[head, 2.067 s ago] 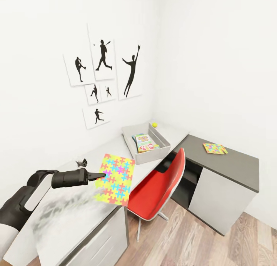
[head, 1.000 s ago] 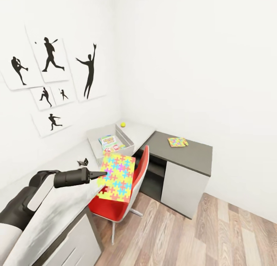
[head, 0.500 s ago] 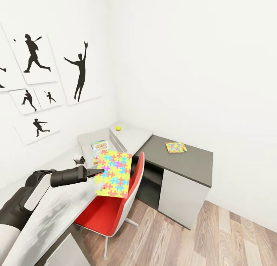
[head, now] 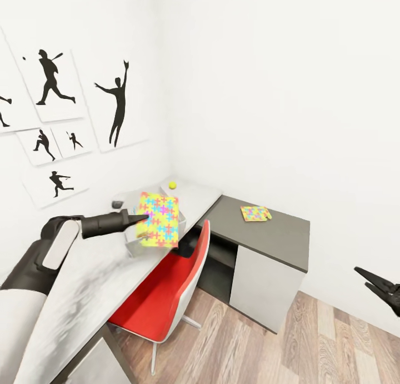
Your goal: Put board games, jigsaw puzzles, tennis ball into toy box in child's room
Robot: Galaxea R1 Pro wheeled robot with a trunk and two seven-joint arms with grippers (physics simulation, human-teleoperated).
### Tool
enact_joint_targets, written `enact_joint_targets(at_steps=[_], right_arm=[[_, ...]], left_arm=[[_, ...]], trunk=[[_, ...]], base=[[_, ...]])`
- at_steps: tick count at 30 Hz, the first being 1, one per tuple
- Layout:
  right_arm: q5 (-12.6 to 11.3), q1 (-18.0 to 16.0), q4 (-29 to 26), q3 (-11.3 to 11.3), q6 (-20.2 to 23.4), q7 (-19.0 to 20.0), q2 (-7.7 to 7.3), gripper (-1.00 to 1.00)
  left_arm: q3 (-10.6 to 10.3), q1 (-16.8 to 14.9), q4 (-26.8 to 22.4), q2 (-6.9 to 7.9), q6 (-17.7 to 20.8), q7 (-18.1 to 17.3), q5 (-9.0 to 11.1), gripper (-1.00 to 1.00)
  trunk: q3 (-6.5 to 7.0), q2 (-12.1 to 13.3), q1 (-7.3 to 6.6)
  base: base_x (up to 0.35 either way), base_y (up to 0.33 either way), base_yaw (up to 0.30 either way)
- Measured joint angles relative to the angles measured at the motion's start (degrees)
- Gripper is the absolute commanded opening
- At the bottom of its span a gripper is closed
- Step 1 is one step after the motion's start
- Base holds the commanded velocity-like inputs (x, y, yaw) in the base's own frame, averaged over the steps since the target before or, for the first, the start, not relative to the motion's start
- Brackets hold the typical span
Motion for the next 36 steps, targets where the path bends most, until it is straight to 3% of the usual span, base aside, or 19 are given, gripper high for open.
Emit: enact_joint_targets(at_steps=[5,7,9,12,15,17,26,36], right_arm=[[0.13,-1.19,-0.07,3.81,0.75,-3.60,-0.71,1.00],[0.12,-1.26,-0.08,4.24,0.69,-4.76,-0.63,1.00],[0.10,-1.33,-0.08,4.36,0.65,-5.30,-0.63,1.00],[0.05,-1.35,-0.09,4.28,0.64,-5.41,-0.65,1.00],[0.03,-1.38,-0.09,4.47,0.60,-5.60,-0.51,1.00],[0.02,-1.40,-0.09,4.52,0.63,-5.58,-0.63,1.00],[0.03,-1.39,-0.10,4.48,0.73,-4.94,-0.63,1.00],[0.07,-1.01,-0.08,4.48,-2.02,-4.54,-0.19,1.00]], left_arm=[[0.29,-6.04,5.29,-4.32,0.03,16.41,0.70,-1.00],[0.85,-8.41,8.48,-5.70,-0.18,19.51,0.93,-1.00],[3.23,-9.91,11.29,-6.93,-0.49,22.25,0.62,-1.00],[7.58,-10.48,12.45,-7.47,-0.61,26.13,0.31,-1.00],[8.85,-10.59,12.83,-7.64,-0.70,29.49,0.61,-1.00],[9.15,-10.61,12.91,-7.78,-0.86,30.66,0.73,-1.00],[8.97,-10.63,13.15,-10.87,-2.94,32.79,0.23,-1.00],[8.92,-10.63,13.60,-11.32,-3.17,32.93,0.09,-1.00]], trunk=[[0.00,0.00,0.00],[0.00,0.00,0.00],[0.00,0.00,0.00],[0.00,0.00,0.00],[-0.06,0.00,0.00],[-0.14,0.00,0.00],[-0.57,0.00,-0.03],[-0.66,-0.01,-0.03]], base=[[0.000,0.000,0.000],[0.000,0.000,0.000],[0.000,0.000,0.004],[0.000,0.000,0.139],[0.000,-0.017,0.235],[0.052,-0.147,0.256],[0.242,-0.135,0.228],[0.304,-0.088,0.073]])
